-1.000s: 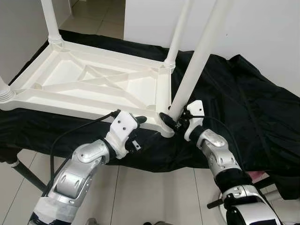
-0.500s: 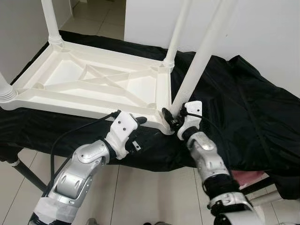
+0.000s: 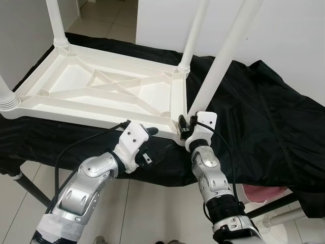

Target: Building children table

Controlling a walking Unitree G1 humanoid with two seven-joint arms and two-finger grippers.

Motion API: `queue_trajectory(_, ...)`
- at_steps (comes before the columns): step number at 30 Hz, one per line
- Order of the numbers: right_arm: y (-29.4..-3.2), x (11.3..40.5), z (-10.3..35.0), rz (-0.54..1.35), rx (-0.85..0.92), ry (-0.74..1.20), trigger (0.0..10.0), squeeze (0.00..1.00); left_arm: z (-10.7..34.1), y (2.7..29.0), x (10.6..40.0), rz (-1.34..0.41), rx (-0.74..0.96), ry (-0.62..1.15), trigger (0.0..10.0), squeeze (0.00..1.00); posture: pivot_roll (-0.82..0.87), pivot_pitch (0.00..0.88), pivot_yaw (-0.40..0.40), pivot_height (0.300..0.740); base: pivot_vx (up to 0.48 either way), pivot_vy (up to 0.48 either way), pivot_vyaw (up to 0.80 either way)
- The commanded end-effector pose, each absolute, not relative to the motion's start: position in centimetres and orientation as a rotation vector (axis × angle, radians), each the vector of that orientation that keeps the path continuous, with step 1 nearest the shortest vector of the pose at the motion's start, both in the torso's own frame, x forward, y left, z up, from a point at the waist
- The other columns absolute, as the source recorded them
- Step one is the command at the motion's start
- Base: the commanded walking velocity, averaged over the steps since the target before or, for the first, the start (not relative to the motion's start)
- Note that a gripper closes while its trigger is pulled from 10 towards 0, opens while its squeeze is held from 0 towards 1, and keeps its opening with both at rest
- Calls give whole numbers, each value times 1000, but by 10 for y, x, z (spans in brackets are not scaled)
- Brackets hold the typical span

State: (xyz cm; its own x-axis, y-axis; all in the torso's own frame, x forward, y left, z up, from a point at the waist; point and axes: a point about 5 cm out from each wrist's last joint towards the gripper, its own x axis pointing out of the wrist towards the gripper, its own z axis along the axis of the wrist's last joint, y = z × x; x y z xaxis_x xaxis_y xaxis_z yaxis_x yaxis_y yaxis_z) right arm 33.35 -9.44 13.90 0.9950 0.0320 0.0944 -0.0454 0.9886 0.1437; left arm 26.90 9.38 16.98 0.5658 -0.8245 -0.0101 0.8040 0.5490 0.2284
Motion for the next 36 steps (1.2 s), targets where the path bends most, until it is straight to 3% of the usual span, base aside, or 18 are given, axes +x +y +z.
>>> queue_trajectory(1, -110, 330, 120, -21, 118, -19, 10000, 427, 169, 91, 269, -983, 228, -101, 10000, 0, 101, 92, -154, 740, 0, 0, 0)
queue_trajectory(2, -110, 330, 120, -21, 118, -19, 10000, 427, 169, 91, 269, -983, 228, -101, 10000, 0, 101, 92, -154, 740, 0, 0, 0)
queue_trajectory(3, -110, 330, 121, -23, 122, -24, 10000, 1000, 169, 91, 269, -982, 228, -103, 10000, 0, 101, 92, -154, 740, 0, 0, 0)
queue_trajectory(12, -109, 329, 124, 22, 134, -42, 10000, 1000, 167, 91, 266, -973, 233, -106, 10000, 0, 114, 89, -165, 740, 0, 0, 0)
queue_trajectory(23, -128, 325, 129, 182, 90, -105, 10000, 1000, 162, 90, 260, -969, 238, -98, 10000, 0, 119, 91, -168, 740, 0, 0, 0)
queue_trajectory(24, -130, 327, 133, 235, 102, -117, 10000, 820, 162, 90, 260, -971, 236, -97, 10000, 0, 116, 90, -165, 740, 0, 0, 0)
queue_trajectory(25, -133, 328, 137, 282, 93, -133, 10000, 294, 162, 90, 260, -973, 235, -96, 10000, 0, 116, 90, -165, 740, 0, 0, 0)
queue_trajectory(27, -134, 329, 139, 310, 85, -144, 10000, 294, 162, 90, 260, -975, 235, -96, 10000, 0, 116, 90, -165, 740, 0, 0, 0)
queue_trajectory(28, -135, 330, 141, 357, 83, -144, 10000, 0, 162, 89, 260, -977, 234, -95, 10000, 0, 116, 90, -165, 740, 0, 0, 0)
queue_trajectory(36, -142, 333, 145, 545, 1, -145, 10000, 0, 163, 88, 261, -984, 234, -97, 10000, 0, 109, 84, -155, 740, 0, 0, 0)
